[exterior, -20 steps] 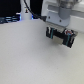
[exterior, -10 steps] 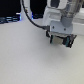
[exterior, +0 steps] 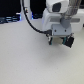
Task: Open the kcup holder, insert the kcup into the holder, and close the kcup holder
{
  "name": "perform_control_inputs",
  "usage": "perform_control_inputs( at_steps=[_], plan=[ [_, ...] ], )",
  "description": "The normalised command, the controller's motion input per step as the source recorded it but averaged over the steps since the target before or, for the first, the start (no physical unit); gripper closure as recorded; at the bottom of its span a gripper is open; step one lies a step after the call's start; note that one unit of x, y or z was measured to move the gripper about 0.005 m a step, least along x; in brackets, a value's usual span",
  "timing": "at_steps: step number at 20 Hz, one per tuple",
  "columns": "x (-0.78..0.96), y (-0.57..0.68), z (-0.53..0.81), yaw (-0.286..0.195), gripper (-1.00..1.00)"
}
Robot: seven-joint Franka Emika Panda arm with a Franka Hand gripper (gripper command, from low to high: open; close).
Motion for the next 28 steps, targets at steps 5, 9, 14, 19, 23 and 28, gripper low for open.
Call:
perform_control_inputs(
  at_steps=[5, 9, 14, 19, 23, 28],
  plan=[
    [-0.36, 0.57, 0.02, 0.108, -1.00],
    [-0.45, 0.58, 0.04, 0.090, -1.00],
    [-0.55, 0.62, 0.03, 0.068, -1.00],
    [-0.78, 0.61, 0.01, 0.030, -1.00],
    [-0.89, 0.57, 0.01, 0.016, -1.00],
    [-0.89, 0.56, 0.00, 0.018, -1.00]
  ],
)
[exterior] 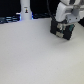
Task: Open the kcup holder, insert the kcup into the holder, and close the kcup holder
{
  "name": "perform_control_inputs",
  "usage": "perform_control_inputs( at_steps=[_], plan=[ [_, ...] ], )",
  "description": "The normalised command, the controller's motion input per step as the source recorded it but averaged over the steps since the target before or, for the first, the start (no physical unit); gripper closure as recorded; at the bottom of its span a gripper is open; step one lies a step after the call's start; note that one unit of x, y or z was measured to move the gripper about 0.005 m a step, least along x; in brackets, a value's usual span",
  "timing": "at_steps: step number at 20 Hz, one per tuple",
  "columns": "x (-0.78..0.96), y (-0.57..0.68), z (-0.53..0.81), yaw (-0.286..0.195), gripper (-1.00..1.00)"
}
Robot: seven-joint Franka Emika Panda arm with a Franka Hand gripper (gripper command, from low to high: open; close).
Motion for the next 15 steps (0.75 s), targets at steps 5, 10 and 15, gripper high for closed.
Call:
perform_control_inputs(
  at_steps=[5, 10, 15],
  plan=[
    [-0.41, 0.50, 0.36, 0.030, -1.00],
    [0.31, 0.22, 0.99, 0.018, -1.00],
    [0.10, 0.02, 0.16, -0.008, -1.00]
  ],
)
